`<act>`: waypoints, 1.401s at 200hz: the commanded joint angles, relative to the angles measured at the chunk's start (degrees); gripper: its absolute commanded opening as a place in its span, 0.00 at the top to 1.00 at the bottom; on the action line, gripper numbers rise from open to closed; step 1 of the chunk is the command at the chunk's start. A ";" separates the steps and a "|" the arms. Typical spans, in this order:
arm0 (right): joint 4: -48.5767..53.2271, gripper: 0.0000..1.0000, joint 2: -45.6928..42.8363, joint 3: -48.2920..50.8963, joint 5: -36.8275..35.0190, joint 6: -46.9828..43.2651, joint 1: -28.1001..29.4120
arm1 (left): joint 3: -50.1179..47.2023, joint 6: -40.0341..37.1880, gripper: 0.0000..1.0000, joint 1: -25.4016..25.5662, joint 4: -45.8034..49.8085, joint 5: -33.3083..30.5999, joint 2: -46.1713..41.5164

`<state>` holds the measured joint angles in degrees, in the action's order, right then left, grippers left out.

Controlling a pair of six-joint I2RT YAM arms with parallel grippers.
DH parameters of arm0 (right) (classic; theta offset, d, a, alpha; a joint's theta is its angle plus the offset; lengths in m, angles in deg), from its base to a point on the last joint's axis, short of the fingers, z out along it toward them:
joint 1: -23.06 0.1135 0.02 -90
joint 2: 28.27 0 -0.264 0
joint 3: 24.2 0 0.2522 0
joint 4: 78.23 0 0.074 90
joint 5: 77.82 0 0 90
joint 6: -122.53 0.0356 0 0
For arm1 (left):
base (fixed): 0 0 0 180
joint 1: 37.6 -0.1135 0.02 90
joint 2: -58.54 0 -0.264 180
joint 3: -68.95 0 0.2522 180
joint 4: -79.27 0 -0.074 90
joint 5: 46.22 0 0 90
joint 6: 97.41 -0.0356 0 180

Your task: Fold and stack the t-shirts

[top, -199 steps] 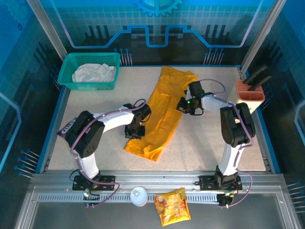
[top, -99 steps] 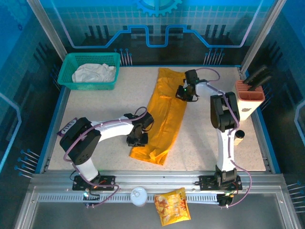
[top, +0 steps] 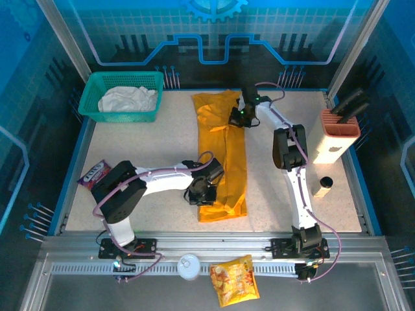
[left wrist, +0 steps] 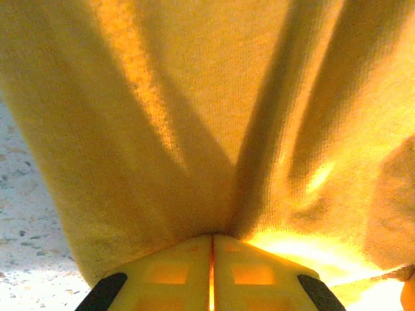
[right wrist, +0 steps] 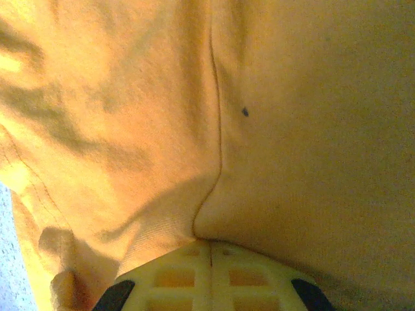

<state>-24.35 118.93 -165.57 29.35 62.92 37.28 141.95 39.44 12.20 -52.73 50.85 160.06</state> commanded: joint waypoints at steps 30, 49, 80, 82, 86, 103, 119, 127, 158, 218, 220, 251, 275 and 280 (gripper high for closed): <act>0.31 0.89 -8.17 9.97 -0.11 -1.98 -1.16 | 3.16 0.16 0.86 1.01 12.67 -6.32 -2.50; -1.34 0.82 -17.38 15.55 -0.65 -3.84 -1.72 | 6.79 -1.14 0.75 1.01 14.68 -6.95 -4.41; -4.87 0.72 -36.22 32.18 -4.33 -7.39 -2.00 | 12.00 -2.89 0.55 1.31 16.74 -6.96 -6.56; -5.31 0.71 -37.49 33.51 -4.33 -7.61 -2.00 | 12.18 -2.97 0.55 1.41 16.87 -6.84 -6.69; -6.45 0.69 -40.13 36.38 -4.29 -7.90 -2.05 | 12.55 -3.07 0.54 1.50 16.83 -6.67 -6.88; -10.45 0.63 -50.71 48.09 -3.44 -8.61 -2.26 | 13.02 -3.56 0.52 1.78 15.81 -4.60 -7.21; -12.23 0.60 -59.98 58.84 -2.87 -8.51 -1.72 | 12.18 -3.86 0.52 2.29 13.43 -1.22 -6.71; -12.30 0.59 -64.24 63.51 -3.27 -8.52 -0.86 | 11.59 -3.79 0.52 2.77 12.08 0.31 -6.25; -8.00 0.57 -80.36 79.75 -7.79 -6.85 5.18 | 9.00 -2.23 0.52 5.04 6.06 4.97 -3.67; 3.79 0.56 -108.10 96.93 -16.11 9.51 20.14 | 7.47 0.50 0.52 7.67 0.33 6.48 0.84; 4.06 0.56 -108.75 97.22 -16.29 10.04 20.63 | 7.42 0.49 0.53 7.68 0.29 6.49 0.87; 5.36 0.57 -111.09 100.23 -17.69 14.97 27.26 | 6.57 0.88 0.55 8.16 -0.09 5.53 1.66; 2.68 0.57 -106.95 101.09 -19.40 17.68 33.65 | 6.17 1.47 0.63 8.29 -0.66 4.16 1.62; 1.81 0.58 -105.71 101.25 -19.69 18.19 35.07 | 6.08 1.64 0.66 8.29 -0.88 3.89 1.58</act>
<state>-21.23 9.56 -65.46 12.54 75.69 67.14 149.08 39.53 20.00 -52.69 55.61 160.98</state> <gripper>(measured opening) 0.429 0.389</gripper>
